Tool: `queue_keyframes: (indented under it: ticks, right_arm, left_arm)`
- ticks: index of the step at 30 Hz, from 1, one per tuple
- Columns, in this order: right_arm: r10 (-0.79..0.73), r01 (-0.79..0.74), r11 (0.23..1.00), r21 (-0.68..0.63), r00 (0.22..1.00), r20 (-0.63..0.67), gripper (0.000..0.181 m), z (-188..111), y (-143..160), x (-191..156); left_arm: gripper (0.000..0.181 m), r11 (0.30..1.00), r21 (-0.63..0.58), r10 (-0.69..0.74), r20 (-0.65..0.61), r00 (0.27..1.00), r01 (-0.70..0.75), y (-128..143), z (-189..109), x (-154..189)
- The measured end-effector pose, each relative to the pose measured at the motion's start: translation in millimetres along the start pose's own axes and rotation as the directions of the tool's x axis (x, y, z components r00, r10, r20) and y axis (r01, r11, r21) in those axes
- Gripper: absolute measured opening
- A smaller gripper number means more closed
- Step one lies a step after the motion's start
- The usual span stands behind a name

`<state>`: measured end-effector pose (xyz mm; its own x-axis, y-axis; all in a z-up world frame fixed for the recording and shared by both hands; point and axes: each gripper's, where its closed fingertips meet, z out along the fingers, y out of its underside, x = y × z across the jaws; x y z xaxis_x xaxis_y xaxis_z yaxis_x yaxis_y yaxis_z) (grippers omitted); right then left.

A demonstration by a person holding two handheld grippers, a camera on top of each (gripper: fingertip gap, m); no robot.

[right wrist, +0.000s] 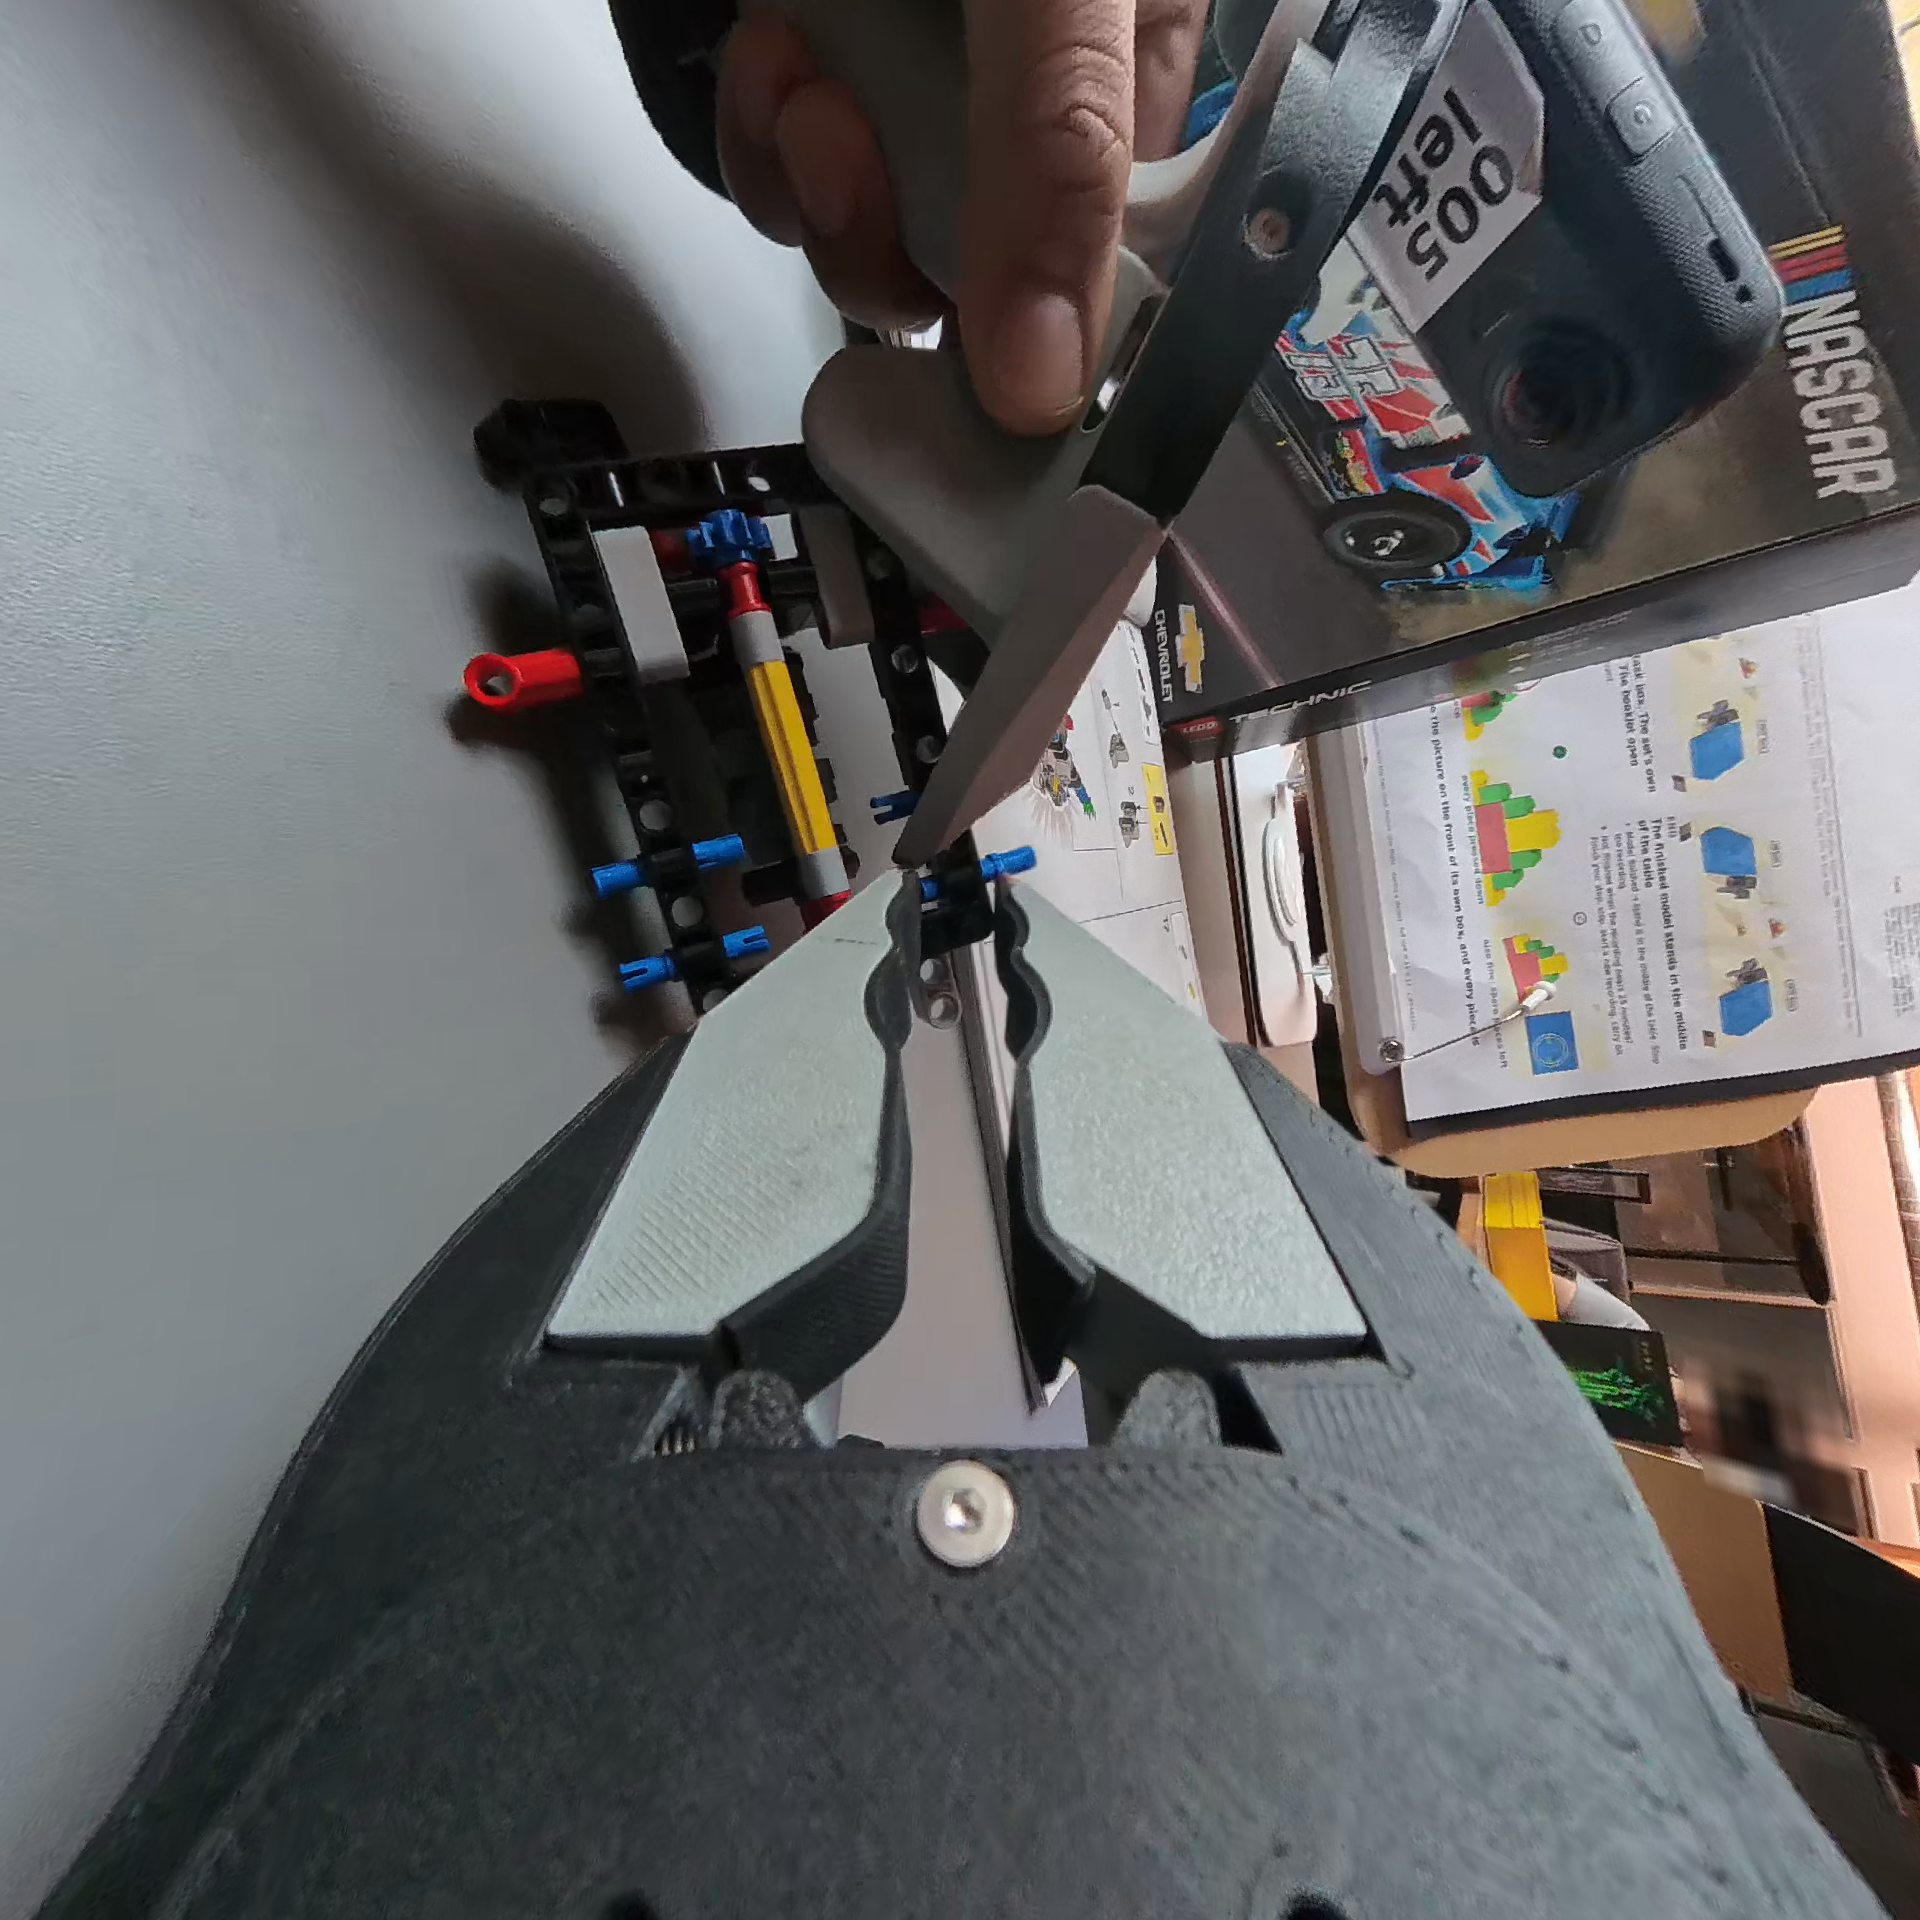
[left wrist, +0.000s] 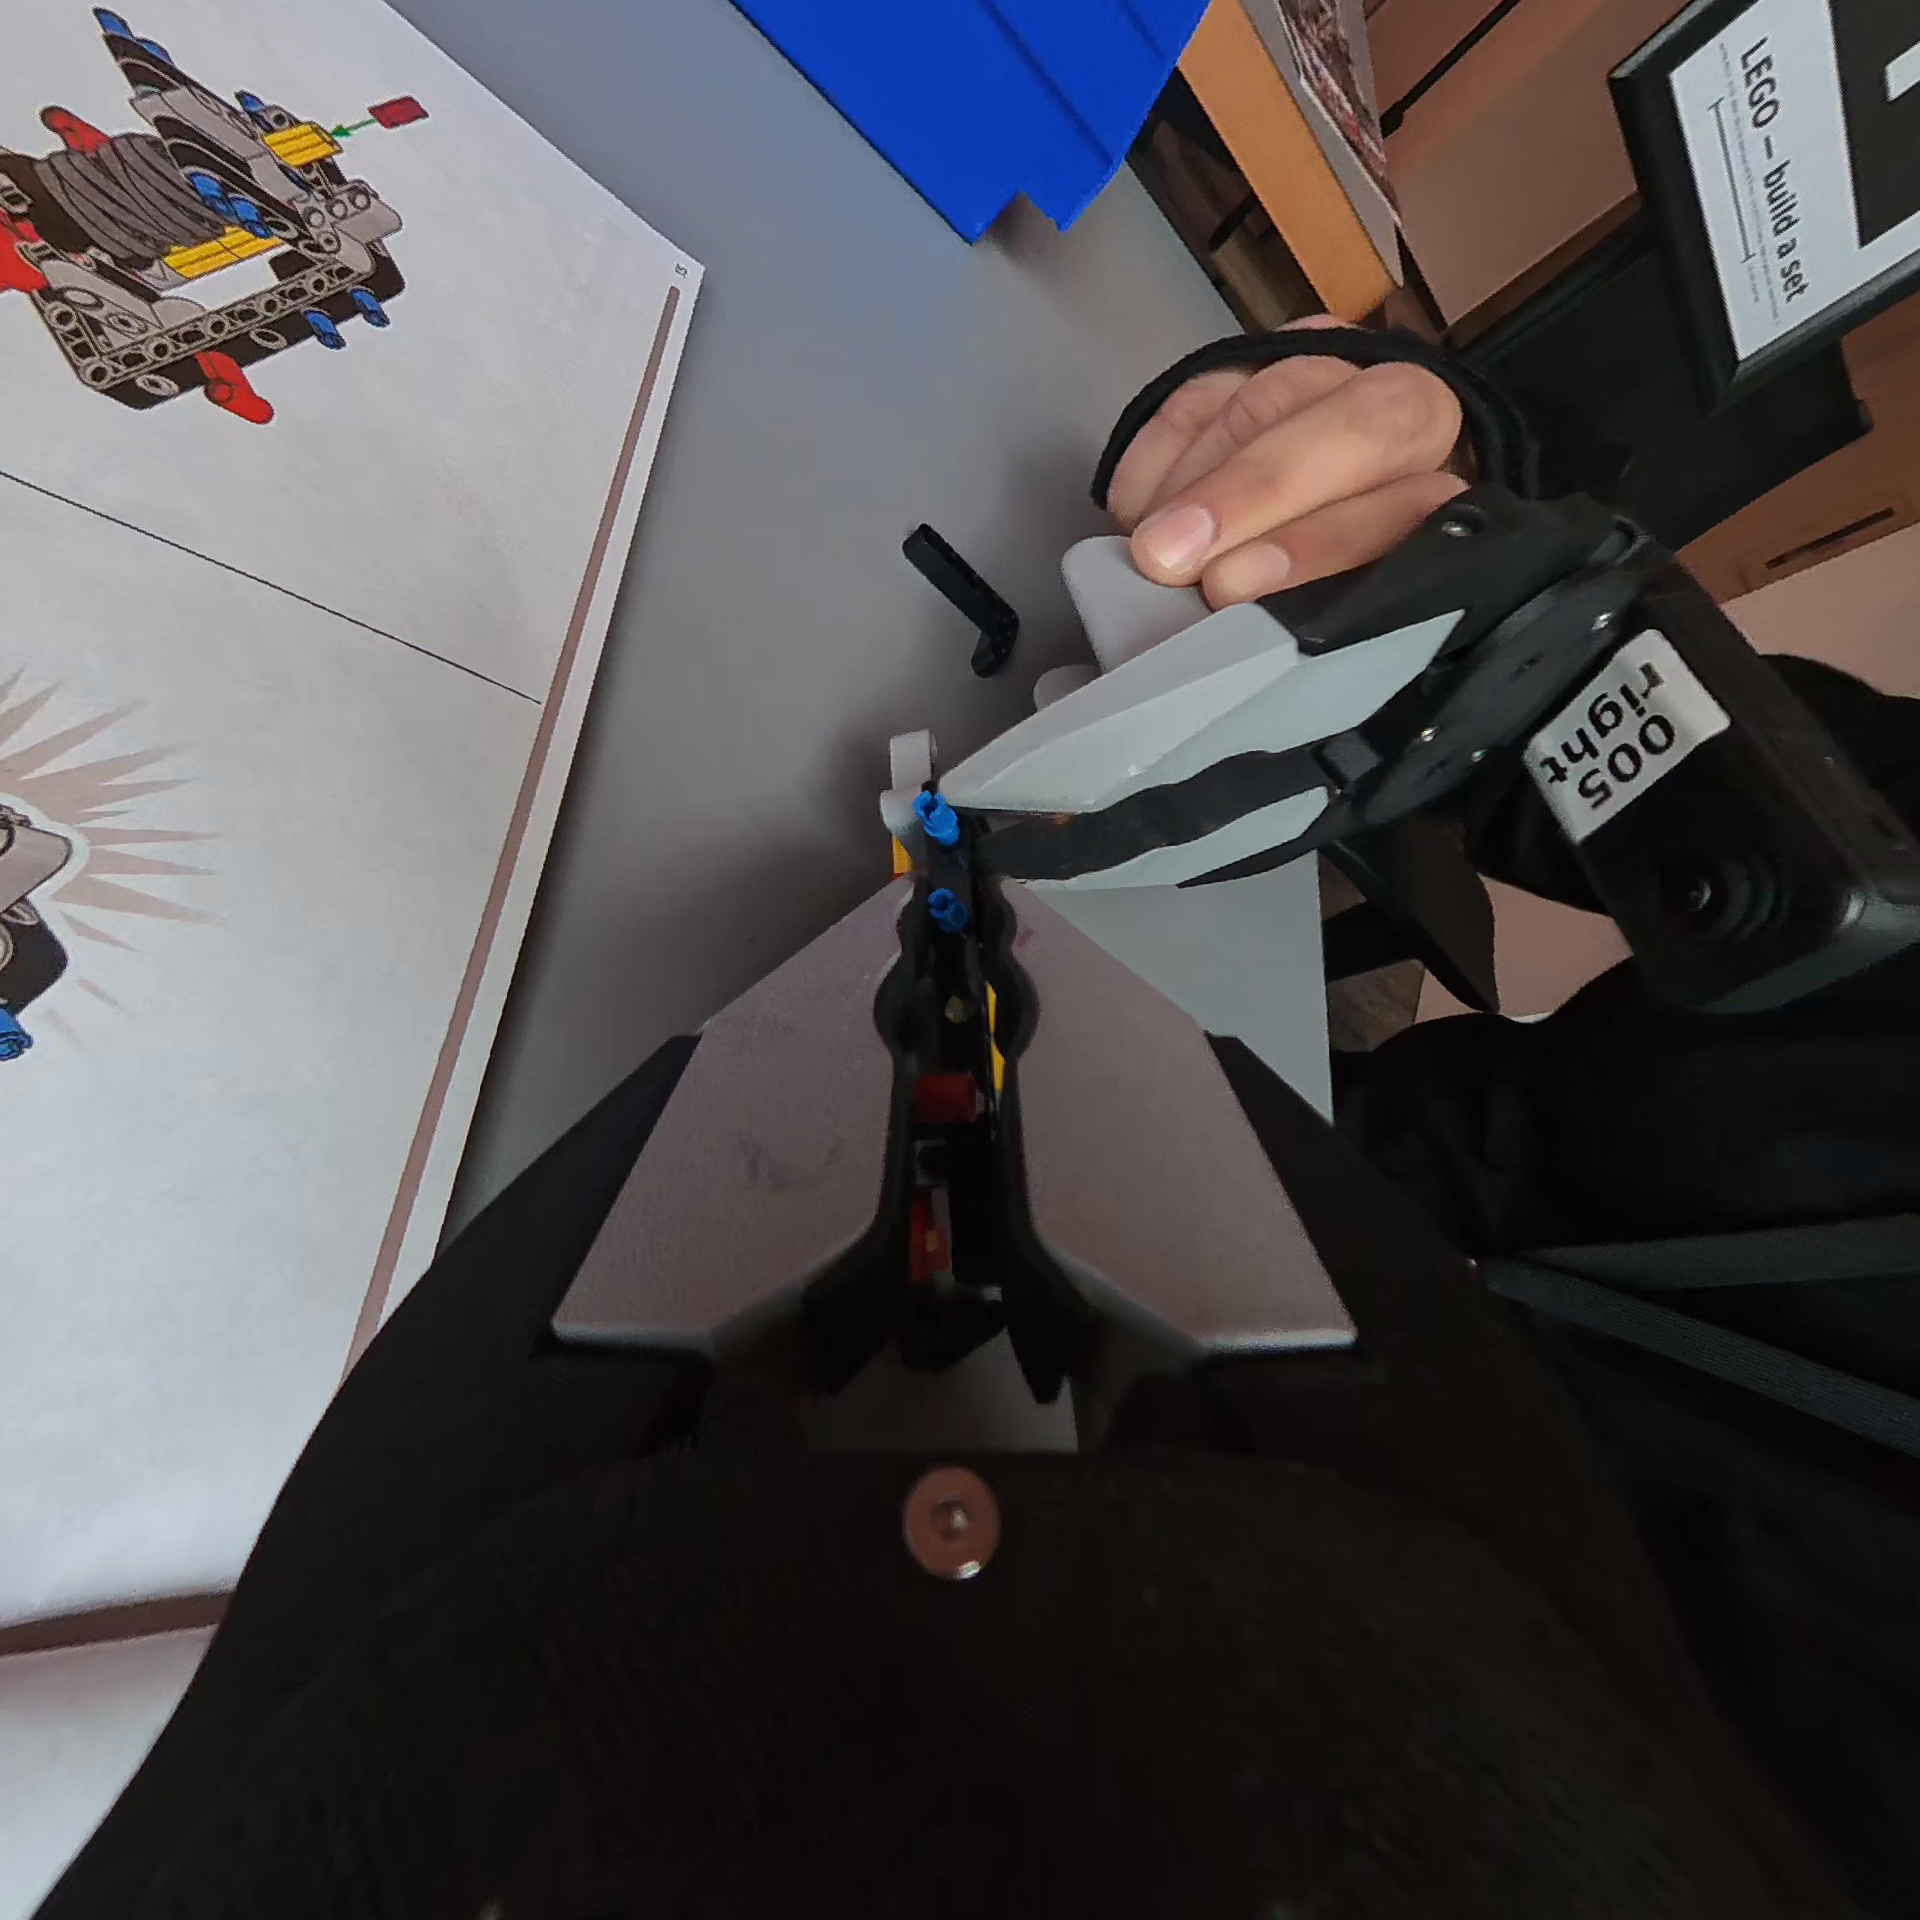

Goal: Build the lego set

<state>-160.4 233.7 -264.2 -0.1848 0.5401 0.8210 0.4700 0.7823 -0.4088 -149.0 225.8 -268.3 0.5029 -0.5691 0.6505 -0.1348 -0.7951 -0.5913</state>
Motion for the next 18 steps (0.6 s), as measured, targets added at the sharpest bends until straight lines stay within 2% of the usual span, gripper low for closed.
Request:
queue_keyframes:
  ticks: [5, 7, 11, 14, 16, 18]
  right_arm:
    - [0.008, -0.008, 1.0, 0.012, 1.0, 0.005, 0.02, -4.6, 0.3, 0.3]
    - [0.032, -0.032, 0.999, 0.036, 0.999, 0.009, 0.018, -7.7, -1.7, 1.4]
    - [0.229, -0.235, 0.969, 0.08, 0.97, 0.083, 0.026, -11.5, -2.8, 5.8]
    - [0.354, -0.372, 0.924, 0.086, 0.919, 0.173, 0.024, -11.7, -3.3, 4.8]
    - [0.356, -0.377, 0.922, 0.09, 0.916, 0.187, 0.012, -12.6, -4.5, 3.5]
    - [0.338, -0.358, 0.93, 0.09, 0.924, 0.182, 0.012, -12.3, -4.9, 1.7]
  left_arm:
    - [0.008, 1.0, -0.024, 0.02, 0.025, 0.999, -0.02, 3.0, 1.3, -2.5]
    - [0.008, 0.999, -0.023, 0.031, 0.009, 0.999, -0.031, 1.7, 0.5, 1.3]
    - [0.008, 0.995, -0.037, 0.088, 0.009, 0.996, -0.087, 1.2, -0.7, 7.3]
    - [0.007, 0.99, -0.05, 0.131, 0.007, 0.991, -0.131, 1.3, -1.7, 11.9]
    - [0.008, 0.989, -0.038, 0.142, 0.006, 0.99, -0.141, -1.3, -1.6, 14.8]
    - [0.008, 0.989, -0.05, 0.142, 0.007, 0.99, -0.142, -0.1, -2.4, 15.1]
